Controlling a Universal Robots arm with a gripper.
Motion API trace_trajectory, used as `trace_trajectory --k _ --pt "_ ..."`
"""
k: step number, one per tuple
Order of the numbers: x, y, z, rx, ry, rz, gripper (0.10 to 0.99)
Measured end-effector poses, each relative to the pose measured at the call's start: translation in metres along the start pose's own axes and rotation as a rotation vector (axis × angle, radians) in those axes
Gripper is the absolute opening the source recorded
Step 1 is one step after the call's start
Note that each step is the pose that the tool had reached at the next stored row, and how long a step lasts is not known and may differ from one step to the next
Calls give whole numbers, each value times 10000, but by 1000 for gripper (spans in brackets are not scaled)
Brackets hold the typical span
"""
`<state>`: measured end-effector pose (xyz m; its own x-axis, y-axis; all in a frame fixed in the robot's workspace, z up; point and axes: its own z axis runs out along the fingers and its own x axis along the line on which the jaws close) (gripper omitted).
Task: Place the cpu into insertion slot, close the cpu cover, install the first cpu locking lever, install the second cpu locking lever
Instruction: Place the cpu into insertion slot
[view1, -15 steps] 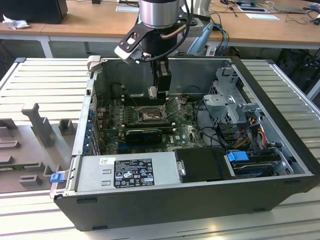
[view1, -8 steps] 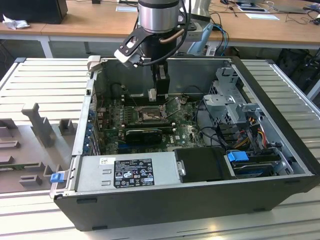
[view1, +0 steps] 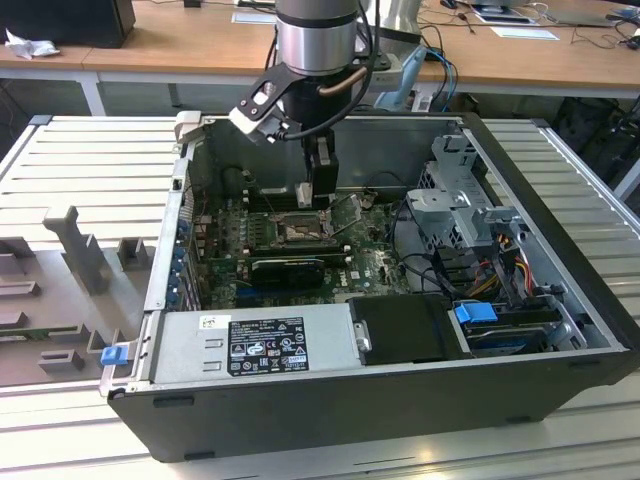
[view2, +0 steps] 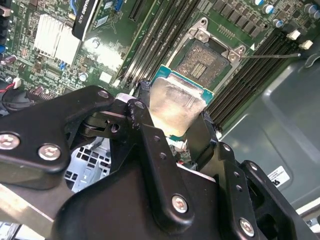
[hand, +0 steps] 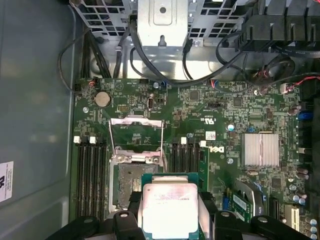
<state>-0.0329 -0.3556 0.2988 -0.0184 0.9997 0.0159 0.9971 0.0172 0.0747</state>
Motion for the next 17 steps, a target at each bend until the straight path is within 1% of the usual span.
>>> trace_trajectory --k 2,6,8,10,14,17 --pt "10 -16 20 0 -1 -3 533" --pt "52 -28 115 0 0 -3 533" --pt "59 -29 129 -1 1 -4 533" --pt "67 -31 157 0 2 -2 533" --pt "110 -39 261 2 2 5 533" --pt "124 -43 324 -1 -14 256 533"
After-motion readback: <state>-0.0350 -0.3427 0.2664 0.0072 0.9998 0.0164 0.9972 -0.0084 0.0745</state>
